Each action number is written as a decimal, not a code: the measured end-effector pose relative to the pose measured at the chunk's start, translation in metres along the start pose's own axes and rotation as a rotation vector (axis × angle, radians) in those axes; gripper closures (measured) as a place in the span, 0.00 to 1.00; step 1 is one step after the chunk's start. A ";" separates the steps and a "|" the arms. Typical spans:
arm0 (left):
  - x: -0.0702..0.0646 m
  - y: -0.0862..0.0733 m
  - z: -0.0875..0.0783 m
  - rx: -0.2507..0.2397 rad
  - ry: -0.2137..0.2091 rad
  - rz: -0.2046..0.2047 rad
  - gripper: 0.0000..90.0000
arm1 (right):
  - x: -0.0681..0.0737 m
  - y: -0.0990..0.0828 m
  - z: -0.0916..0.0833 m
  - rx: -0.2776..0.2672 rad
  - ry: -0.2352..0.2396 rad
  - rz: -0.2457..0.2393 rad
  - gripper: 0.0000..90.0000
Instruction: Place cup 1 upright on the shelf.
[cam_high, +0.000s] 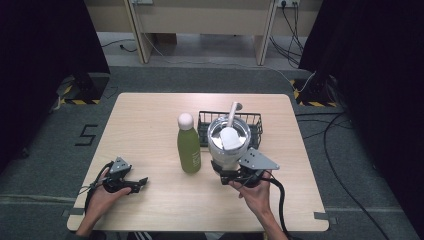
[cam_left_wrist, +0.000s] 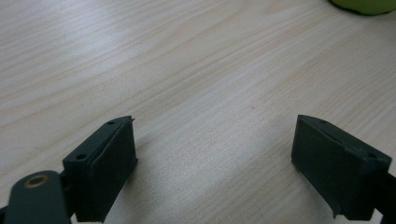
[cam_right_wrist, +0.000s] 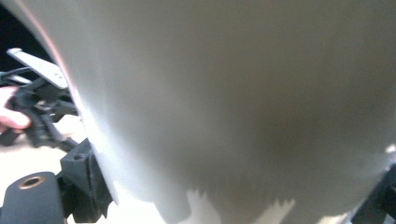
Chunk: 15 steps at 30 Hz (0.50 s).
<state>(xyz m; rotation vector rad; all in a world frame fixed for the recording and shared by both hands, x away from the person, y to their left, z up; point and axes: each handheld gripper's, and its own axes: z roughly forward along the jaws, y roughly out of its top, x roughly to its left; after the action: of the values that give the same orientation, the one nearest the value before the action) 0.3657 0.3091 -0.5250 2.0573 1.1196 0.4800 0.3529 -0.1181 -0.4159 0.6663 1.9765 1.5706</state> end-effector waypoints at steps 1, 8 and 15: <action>0.000 0.000 0.000 0.000 0.000 0.000 0.15 | -0.003 0.000 0.000 0.001 -0.006 0.001 0.12; 0.000 0.000 0.000 0.000 0.000 0.001 0.15 | -0.024 0.000 0.005 0.005 -0.067 0.017 0.12; 0.000 0.000 0.000 0.000 0.000 0.000 0.15 | -0.046 -0.002 0.010 0.005 -0.127 0.042 0.12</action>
<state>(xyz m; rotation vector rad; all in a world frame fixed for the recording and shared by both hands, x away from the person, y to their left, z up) 0.3658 0.3091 -0.5250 2.0570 1.1198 0.4799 0.3933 -0.1415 -0.4149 0.7946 1.8853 1.5086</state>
